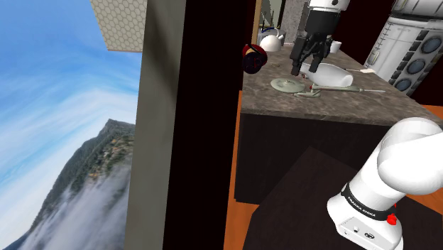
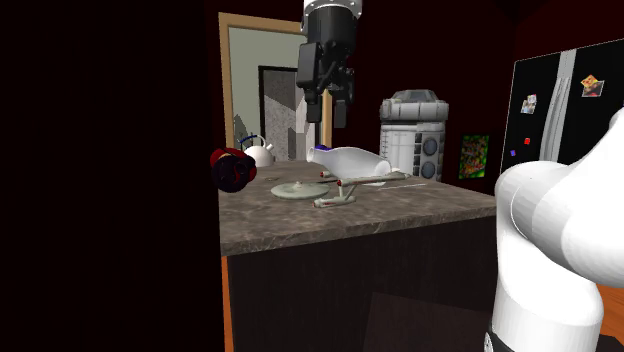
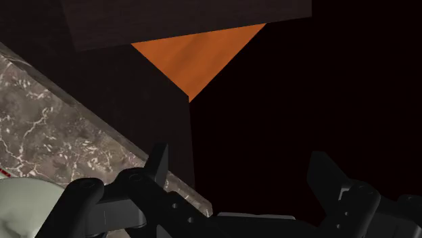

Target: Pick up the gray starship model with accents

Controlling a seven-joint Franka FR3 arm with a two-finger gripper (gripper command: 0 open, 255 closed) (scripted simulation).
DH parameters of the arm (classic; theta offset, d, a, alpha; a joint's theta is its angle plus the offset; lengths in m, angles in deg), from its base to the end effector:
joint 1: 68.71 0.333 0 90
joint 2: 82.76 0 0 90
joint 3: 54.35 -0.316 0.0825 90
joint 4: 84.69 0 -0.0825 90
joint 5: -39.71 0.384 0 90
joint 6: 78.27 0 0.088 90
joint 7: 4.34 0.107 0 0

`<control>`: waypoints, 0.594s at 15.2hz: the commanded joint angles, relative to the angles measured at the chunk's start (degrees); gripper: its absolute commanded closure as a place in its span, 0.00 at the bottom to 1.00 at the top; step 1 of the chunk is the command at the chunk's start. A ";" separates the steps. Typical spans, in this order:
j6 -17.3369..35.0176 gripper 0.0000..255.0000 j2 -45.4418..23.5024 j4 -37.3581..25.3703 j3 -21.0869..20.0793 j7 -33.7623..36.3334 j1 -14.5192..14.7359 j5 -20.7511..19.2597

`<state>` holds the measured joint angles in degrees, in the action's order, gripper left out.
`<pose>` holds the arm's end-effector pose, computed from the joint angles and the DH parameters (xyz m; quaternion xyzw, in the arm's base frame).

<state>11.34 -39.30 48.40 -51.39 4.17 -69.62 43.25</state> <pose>0.3135 -0.0195 0.5971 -0.9938 0.1005 0.0028 0.0486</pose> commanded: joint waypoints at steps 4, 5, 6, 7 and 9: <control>-1.99 0.00 -2.54 -1.38 4.85 -8.18 0.12 -2.97; -2.57 0.00 -3.62 -2.03 6.43 -10.91 0.19 -3.97; -3.12 0.00 -4.81 -2.77 7.97 -13.65 0.25 -4.96; -3.62 0.00 -6.11 -3.60 9.48 -16.41 0.33 -5.93; -4.50 0.00 -9.02 -5.50 12.44 -21.93 0.55 -7.79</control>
<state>7.47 -46.85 44.00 -40.47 -14.67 -69.20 36.45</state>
